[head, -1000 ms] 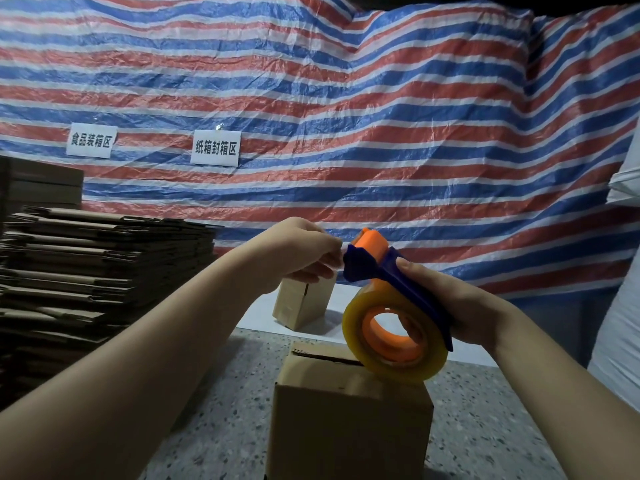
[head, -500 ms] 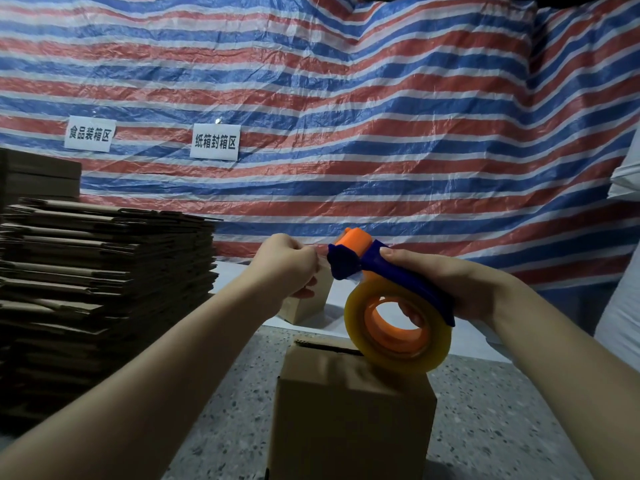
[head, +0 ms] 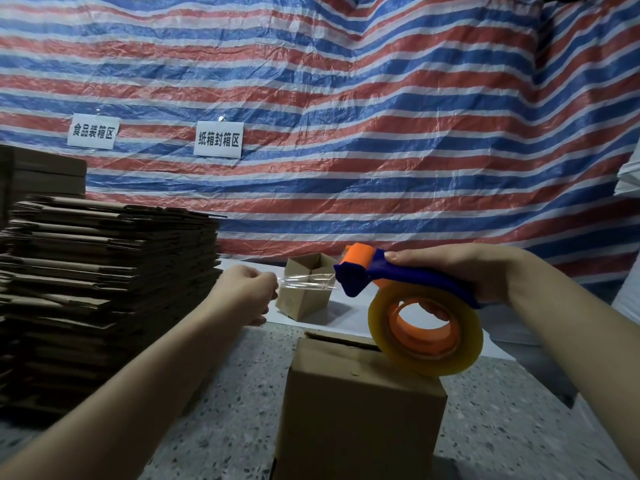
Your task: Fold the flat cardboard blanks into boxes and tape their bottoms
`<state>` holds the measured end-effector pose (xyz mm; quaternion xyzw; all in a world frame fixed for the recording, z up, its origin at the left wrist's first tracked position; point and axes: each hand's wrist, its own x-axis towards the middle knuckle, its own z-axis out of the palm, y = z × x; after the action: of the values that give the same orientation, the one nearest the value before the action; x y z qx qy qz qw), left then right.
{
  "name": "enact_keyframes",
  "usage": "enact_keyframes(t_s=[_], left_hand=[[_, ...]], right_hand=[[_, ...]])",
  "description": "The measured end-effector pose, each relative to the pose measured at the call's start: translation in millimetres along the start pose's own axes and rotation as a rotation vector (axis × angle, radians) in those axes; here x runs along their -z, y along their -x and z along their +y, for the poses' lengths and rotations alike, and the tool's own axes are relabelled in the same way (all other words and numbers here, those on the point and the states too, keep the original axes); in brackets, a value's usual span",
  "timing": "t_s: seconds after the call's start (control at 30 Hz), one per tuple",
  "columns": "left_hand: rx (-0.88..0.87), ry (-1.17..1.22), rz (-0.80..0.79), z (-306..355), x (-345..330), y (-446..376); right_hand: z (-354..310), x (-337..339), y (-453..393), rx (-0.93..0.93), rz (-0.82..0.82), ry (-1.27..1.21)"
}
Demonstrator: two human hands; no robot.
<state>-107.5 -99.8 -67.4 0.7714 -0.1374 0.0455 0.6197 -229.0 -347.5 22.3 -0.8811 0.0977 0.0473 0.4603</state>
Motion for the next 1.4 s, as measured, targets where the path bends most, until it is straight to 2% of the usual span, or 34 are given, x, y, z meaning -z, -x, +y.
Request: enact_keyframes(t_s=[0.37,0.67,0.87,1.0,1.2,1.4], left_hand=[[0.243,0.221,-0.058,-56,0,12],[0.398,0.336,-0.152,-86,3,17],[0.384,0.324,-0.293,-97,-1,22],[0.353,0.273,-0.268,-102,-8,23],[0.43,0.399,-0.288,-110,-16,22],[0.352,0.243,-0.304,-104,-27,24]], right_hand=[[-40,-18,-22,-0.166,-0.074,0.34],[-61,-33,-36,-0.249,-0.134,0.495],[-72,-43,-40,-0.291,-0.15,0.611],[-73,-44,-41,-0.3,-0.154,0.626],[-71,-44,-42,-0.296,-0.148,0.618],[-70,-44,-42,-0.291,-0.143,0.626]])
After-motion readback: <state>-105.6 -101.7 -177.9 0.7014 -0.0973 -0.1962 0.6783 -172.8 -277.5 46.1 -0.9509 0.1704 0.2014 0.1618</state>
